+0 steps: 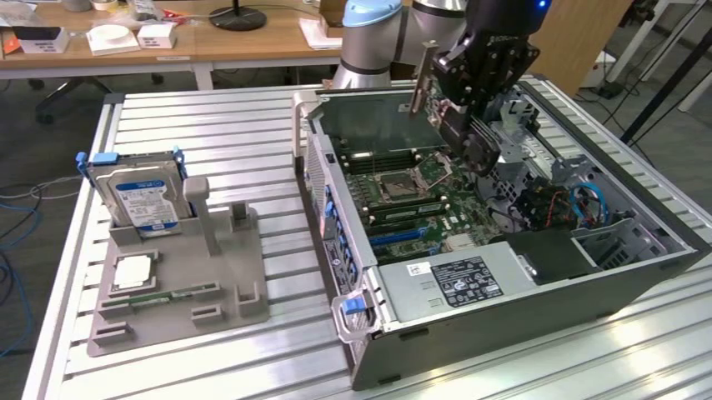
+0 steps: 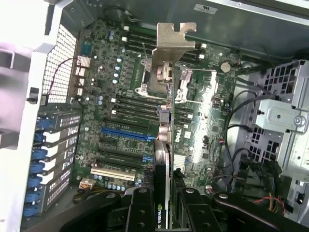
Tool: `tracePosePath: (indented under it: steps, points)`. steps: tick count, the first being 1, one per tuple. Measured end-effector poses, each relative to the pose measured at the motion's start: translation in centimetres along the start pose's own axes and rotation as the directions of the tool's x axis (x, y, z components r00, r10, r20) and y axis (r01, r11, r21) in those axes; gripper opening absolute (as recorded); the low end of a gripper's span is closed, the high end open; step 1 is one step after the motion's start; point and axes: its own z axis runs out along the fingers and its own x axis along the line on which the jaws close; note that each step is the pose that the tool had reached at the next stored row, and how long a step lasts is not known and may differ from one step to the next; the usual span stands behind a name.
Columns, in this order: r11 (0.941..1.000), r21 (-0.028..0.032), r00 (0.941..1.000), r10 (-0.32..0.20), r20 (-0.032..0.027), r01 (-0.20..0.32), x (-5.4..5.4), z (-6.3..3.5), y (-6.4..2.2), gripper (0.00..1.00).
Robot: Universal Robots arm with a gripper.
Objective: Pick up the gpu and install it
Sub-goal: 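Insert the gpu into the slot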
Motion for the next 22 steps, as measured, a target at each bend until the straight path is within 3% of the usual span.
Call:
tracePosePath:
  steps: [11,22]
  points:
    - [0.9982,-0.0025,0.9982,-0.061,-0.0001,0.061,0.00,0.00,0.00,0.26]
    - [0.9927,-0.0049,0.9927,-0.120,-0.0001,0.120,0.00,0.00,0.00,0.26]
